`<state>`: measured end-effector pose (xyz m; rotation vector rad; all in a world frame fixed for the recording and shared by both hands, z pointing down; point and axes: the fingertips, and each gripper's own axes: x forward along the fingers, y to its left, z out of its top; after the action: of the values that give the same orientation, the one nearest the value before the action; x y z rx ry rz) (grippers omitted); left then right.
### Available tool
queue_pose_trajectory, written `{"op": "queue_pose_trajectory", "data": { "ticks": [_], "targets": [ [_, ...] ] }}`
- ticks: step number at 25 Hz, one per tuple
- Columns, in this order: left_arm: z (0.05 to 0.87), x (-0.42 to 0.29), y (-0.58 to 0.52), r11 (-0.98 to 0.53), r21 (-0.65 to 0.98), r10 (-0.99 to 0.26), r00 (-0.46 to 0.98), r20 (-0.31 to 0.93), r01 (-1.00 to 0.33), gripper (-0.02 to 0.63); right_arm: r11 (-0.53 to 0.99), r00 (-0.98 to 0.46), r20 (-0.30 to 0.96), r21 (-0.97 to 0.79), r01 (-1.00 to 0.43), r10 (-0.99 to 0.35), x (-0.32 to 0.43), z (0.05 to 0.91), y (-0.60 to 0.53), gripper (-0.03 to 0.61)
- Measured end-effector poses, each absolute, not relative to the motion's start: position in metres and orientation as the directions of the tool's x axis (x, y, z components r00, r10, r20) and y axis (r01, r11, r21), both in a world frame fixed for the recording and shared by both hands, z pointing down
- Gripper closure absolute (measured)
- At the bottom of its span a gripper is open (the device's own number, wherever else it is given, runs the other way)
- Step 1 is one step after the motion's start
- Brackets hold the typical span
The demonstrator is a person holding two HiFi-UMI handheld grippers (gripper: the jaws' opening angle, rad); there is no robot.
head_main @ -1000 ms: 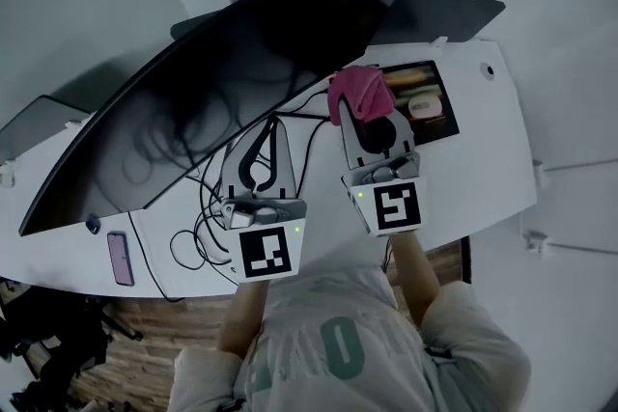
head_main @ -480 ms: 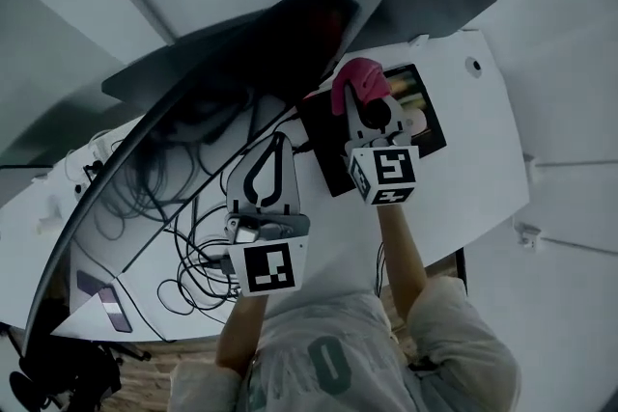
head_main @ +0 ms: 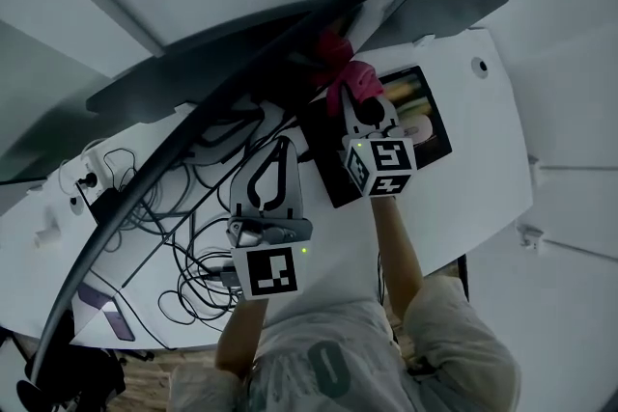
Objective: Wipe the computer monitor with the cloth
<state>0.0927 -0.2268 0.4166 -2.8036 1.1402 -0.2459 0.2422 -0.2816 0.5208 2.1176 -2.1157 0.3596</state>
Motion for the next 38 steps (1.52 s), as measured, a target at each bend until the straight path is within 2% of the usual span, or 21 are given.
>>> {"op": "queue_pose_trajectory", "data": {
  "ticks": [9,19,29,38],
  "targets": [
    [0.421,0.087,-0.229,-0.705,-0.154,-0.709,0.696,0.117,-0.692,0.598,0.006,-0.078,0.248,-0.277,-0.961,-0.966,0.230,0.535,-0.284,0.525],
    [0.418,0.075,-0.226,-0.688,-0.148,-0.725,0.680,0.107,-0.710,0.598,0.002,-0.159,0.233,-0.559,-0.829,-0.959,0.217,0.548,-0.284,0.525],
    [0.409,0.042,-0.217,-0.630,-0.151,-0.776,0.625,0.084,-0.762,0.598,0.098,-0.302,0.251,-0.598,-0.796,-0.920,0.164,0.557,-0.273,0.524],
    [0.403,-0.018,-0.188,-0.519,-0.154,-0.855,0.511,0.091,-0.841,0.598,0.256,-0.472,0.200,-0.630,-0.733,-0.859,0.085,0.559,-0.245,0.523]
  ]
}}
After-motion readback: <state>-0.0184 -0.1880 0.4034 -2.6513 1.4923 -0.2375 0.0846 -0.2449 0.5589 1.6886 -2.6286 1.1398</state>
